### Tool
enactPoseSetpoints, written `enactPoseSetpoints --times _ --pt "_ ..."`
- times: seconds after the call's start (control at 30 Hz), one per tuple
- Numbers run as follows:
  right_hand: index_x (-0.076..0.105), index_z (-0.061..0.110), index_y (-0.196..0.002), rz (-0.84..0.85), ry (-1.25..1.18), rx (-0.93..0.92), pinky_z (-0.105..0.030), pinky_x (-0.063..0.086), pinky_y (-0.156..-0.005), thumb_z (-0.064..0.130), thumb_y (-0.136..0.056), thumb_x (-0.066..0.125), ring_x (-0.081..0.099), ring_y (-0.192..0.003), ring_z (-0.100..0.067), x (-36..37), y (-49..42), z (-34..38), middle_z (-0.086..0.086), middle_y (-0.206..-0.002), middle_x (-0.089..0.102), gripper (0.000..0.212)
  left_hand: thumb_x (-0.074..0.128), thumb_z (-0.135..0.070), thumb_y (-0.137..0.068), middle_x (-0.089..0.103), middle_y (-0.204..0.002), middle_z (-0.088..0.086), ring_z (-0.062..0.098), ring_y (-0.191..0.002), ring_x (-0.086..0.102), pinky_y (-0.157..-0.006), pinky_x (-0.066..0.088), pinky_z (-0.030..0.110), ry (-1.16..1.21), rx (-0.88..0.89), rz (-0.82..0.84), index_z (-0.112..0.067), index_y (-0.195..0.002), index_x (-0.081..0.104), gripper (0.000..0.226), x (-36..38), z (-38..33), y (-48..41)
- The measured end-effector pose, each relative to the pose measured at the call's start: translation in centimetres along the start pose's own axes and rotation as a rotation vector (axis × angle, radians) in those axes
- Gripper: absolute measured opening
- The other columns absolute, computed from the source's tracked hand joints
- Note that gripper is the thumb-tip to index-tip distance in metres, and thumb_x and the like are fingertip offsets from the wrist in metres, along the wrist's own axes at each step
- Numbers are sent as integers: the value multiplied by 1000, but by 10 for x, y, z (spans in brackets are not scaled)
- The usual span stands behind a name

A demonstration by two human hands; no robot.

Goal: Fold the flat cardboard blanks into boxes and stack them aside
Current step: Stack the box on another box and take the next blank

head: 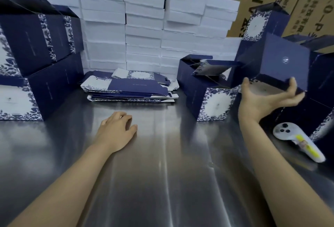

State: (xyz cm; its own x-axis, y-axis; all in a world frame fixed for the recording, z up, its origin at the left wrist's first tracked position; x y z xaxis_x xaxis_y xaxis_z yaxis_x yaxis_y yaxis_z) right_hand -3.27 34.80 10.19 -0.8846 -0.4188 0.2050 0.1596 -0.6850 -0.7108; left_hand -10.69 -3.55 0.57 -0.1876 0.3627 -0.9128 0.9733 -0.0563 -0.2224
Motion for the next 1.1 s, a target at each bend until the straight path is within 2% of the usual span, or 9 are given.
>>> enactPoseSetpoints --times 0.1,0.3,0.47,0.5,0.57,0.63,0.77,1.0,1.1 --pt "34 21 -140 -117 -11 170 -21 35 -104 42 -64 80 29 -132 -17 23 -33 13 -22 -154 1 92 42 -46 -96 38 -146 -4 16 -135 36 -111 21 37 4 5 -3 -24 -135 50 45 -2 -1 1" --pt "41 4 -132 -299 -153 -164 -3 24 -102 36 -61 86 33 -133 -42 31 -79 65 -40 -143 11 91 41 -45 -97 37 -146 -6 15 -135 35 -111 21 35 -4 9 -23 -24 -136 48 45 0 -3 0" --pt "35 21 -138 156 -79 -77 10 26 -82 42 -65 79 28 -137 -34 151 -119 83 -25 -150 4 87 39 -47 -96 36 -143 -10 12 -134 34 -110 20 33 3 11 -39 -28 -133 46 42 2 -1 -1" --pt "33 24 -138 247 9 -55 5 30 -87 45 -67 76 29 -136 -33 175 -123 79 -22 -151 4 86 39 -47 -96 36 -141 -11 11 -133 34 -110 19 32 9 11 -44 -29 -132 46 41 2 -1 -1" --pt "28 23 -140 378 199 -8 -23 37 -105 50 -68 70 26 -135 -38 218 -122 61 -22 -150 4 87 38 -47 -95 36 -140 -12 9 -132 34 -109 19 32 15 18 -56 -30 -131 45 40 1 -1 -2" --pt "21 20 -143 501 339 42 -41 31 -113 52 -69 69 21 -136 -43 253 -110 37 -25 -149 2 93 37 -47 -95 35 -139 -12 9 -132 34 -109 20 32 14 27 -60 -30 -132 44 41 2 -1 -1" --pt "5 19 -151 779 541 152 -47 26 -111 56 -75 70 25 -134 -47 298 -71 -13 -27 -152 -1 107 36 -47 -95 34 -139 -13 8 -131 34 -108 20 31 3 38 -77 -30 -133 42 42 1 -1 0" --pt "-7 35 -153 888 567 212 -47 31 -111 50 -82 69 33 -135 -45 319 -73 -39 -21 -158 -12 105 34 -47 -95 33 -137 -15 6 -133 29 -108 18 29 17 40 -92 -31 -131 42 40 1 -3 1" --pt "-14 30 -153 980 727 215 -52 19 -117 37 -92 61 13 -144 -46 319 -74 -29 -21 -158 -15 96 32 -48 -94 29 -141 -16 6 -137 24 -108 15 30 20 28 -73 -33 -132 39 41 2 -1 -1"
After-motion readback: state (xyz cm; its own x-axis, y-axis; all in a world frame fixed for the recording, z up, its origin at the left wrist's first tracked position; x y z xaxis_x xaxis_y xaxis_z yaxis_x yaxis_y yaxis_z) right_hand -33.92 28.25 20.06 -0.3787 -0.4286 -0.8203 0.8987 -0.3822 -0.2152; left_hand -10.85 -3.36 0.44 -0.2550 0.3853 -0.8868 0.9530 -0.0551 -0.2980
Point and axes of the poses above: each hand's wrist, its own y-axis away from the middle knuckle, its own x-axis out of the palm, z = x × y, the point moved 8 cm from there along -y, towards the middle knuckle
